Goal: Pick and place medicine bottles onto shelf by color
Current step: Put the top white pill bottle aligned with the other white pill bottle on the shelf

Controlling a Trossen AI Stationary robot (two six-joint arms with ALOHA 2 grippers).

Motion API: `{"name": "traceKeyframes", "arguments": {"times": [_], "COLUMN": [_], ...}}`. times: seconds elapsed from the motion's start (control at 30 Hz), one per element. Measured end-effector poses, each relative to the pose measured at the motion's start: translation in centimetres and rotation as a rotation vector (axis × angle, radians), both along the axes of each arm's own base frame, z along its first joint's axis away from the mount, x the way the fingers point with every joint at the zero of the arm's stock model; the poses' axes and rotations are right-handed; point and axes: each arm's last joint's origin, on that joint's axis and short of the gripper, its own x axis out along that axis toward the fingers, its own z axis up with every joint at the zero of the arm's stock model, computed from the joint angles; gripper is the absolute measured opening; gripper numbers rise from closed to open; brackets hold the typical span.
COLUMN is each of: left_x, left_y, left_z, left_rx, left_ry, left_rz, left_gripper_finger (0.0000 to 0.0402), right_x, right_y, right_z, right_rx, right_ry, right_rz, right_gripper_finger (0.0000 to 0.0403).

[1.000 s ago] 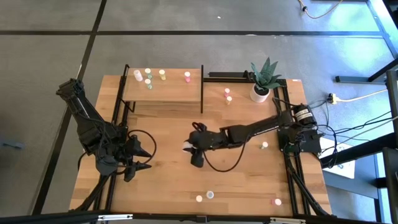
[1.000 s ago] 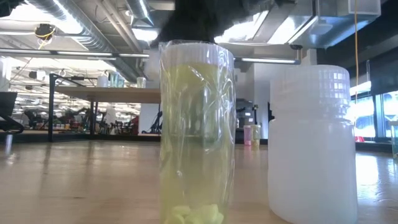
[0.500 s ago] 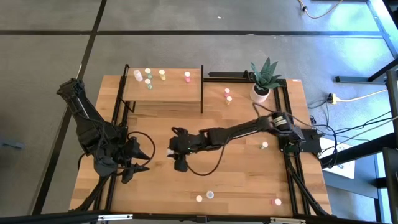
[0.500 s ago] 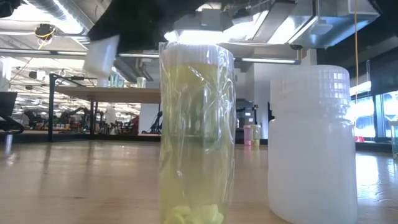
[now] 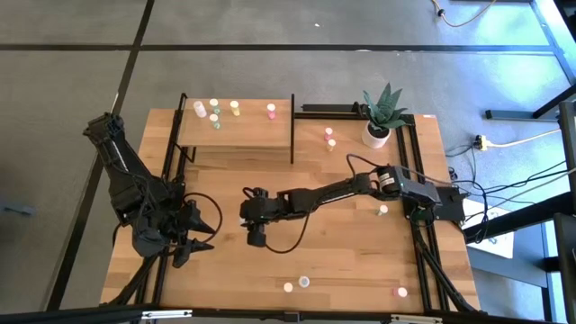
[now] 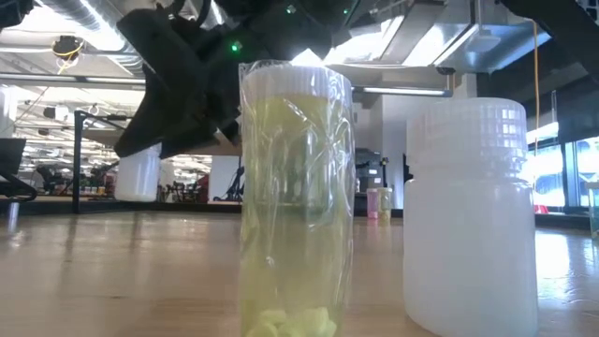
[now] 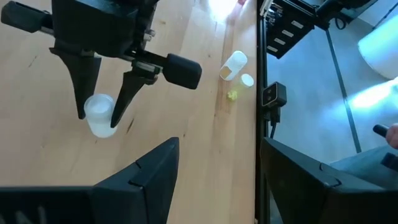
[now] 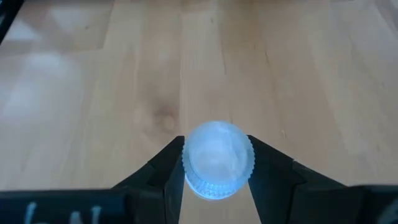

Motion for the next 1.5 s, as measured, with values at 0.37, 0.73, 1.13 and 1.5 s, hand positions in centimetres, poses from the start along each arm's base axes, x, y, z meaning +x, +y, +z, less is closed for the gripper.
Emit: {"name": "traceKeyframes", "arguments": {"times": [0.37,0.73,1.13,1.5], "left_x": [0.0,0.0,0.0,0.0], "left_y": [0.0,0.0,0.0,0.1], "left_z": [0.0,0.0,0.0,-0.1], "left_rx": [0.004,0.007,0.013,0.016], "left_ry": [-0.001,-0.001,0.002,0.003], "left_rz": [-0.003,-0.005,-0.005,-0.005], "left_gripper_finger": [0.0219,0.0219,0.0219,0.0219], "right_x": [0.0,-0.1,0.2,0.1], "right_y": [-0.1,-0.1,-0.1,0.2], "right_z": [-0.1,-0.3,0.3,5.5], "right_rx": [0.004,0.003,0.005,-0.015], "right_ry": [0.004,0.011,-0.005,0.099], "right_rz": [-0.005,-0.005,-0.004,0.005], "right_gripper_finger": [0.0166,0.0185,0.0186,0.0186]}}
